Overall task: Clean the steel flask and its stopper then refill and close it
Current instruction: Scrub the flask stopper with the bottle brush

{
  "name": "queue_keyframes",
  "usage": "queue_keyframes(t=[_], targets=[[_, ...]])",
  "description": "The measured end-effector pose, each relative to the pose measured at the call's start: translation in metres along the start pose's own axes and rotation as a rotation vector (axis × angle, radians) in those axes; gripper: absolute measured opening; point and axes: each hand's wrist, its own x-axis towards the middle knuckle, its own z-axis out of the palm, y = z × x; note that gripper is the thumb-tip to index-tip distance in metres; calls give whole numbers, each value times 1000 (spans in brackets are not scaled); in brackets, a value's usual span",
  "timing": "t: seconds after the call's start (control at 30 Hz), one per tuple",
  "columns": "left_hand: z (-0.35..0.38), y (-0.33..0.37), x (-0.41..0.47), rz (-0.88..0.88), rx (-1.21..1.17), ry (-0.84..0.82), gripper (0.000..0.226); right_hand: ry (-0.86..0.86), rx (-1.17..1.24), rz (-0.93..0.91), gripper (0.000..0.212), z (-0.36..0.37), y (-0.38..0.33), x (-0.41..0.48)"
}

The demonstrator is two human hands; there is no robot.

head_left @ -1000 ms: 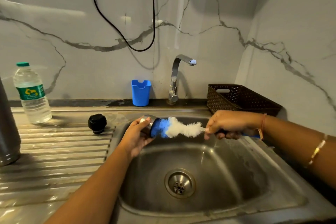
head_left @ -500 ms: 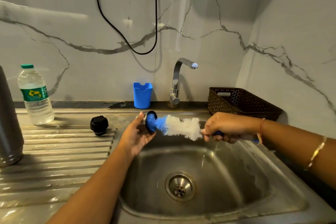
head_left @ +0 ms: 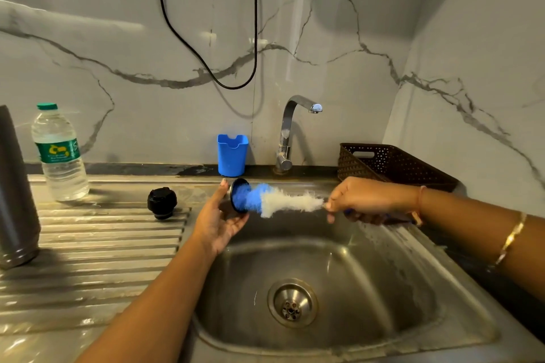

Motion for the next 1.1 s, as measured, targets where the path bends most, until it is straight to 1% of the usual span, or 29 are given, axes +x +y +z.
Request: queue_keyframes(t=[0.03,0.07,0.1,0.17,0.2,0.23,0.27,0.3,0.33,0.37,0.4,0.47,0.5,0.53,0.57,0.6,0.63,0.67,0.7,0.73,0.77,0.8,0.83,0.9,0.93,0.97,1.0,1.07,1.1], targets=[[-1,1,1,11,-23,-7,40,-48,140,28,24,-1,0,2],[-1,3,1,23,-38,-13,39,-46,101,14,25,-1,-2,4],[-1,4,2,36,-38,-12,37,42,-136,-70,28,2,1,4],[0,5,2,46,-19,20,34,387,-844,-340,32,5,14,8],[-1,5,1,44,-10,45,35,512,-1093,-464,35,5,18,10],[-1,5,1,41,-1,65,35,592,-1272,-570,37,3,20,11],[-1,5,1,40,9,77,35,615,-1349,-639,37,1,22,13],[-1,5,0,42,22,78,35,619,-1358,-660,37,0,21,13],[0,5,0,43,36,70,33,610,-1312,-626,37,0,21,14],[0,5,-1,48,51,55,31,567,-1180,-545,37,1,16,13],[1,5,-2,55,68,35,28,447,-950,-407,38,0,8,10],[1,4,-4,78,108,-3,23,17,-276,-68,36,-4,0,7],[1,4,-3,85,127,-19,21,-107,-25,28,33,-5,0,6],[1,5,-3,85,133,-31,21,-128,27,22,31,-5,0,4],[1,6,-3,82,132,-36,21,-49,-126,-47,29,-3,4,4],[1,6,-3,78,128,-32,21,106,-451,-167,27,-1,12,5],[2,6,-3,72,123,-21,22,328,-793,-311,28,-2,17,6],[3,5,-4,64,113,-4,24,479,-1033,-432,30,-2,24,7],[3,4,-5,60,106,7,25,563,-1185,-536,29,-4,27,6],[3,3,-6,62,105,4,25,576,-1247,-593,24,-5,27,6],[3,3,-6,65,106,-12,25,553,-1220,-592,18,-5,27,7],[2,4,-7,69,99,-36,26,503,-1097,-537,16,-5,25,8],[0,6,-7,73,93,-63,28,400,-865,-412,20,-6,18,7],[-3,10,-4,94,120,-112,27,10,-231,-156,27,-8,13,8],[-4,11,-4,99,138,-131,23,-85,-81,-103,30,-10,13,8],[-5,10,-3,97,153,-144,21,-83,-108,-116,31,-10,15,8],[-5,10,-3,89,160,-154,22,18,-312,-168,31,-9,19,8],[-6,8,-3,51,179,-173,32,400,-916,-379,29,-10,25,6],[-7,8,-3,26,201,-188,40,531,-1063,-483,26,-12,26,5]])
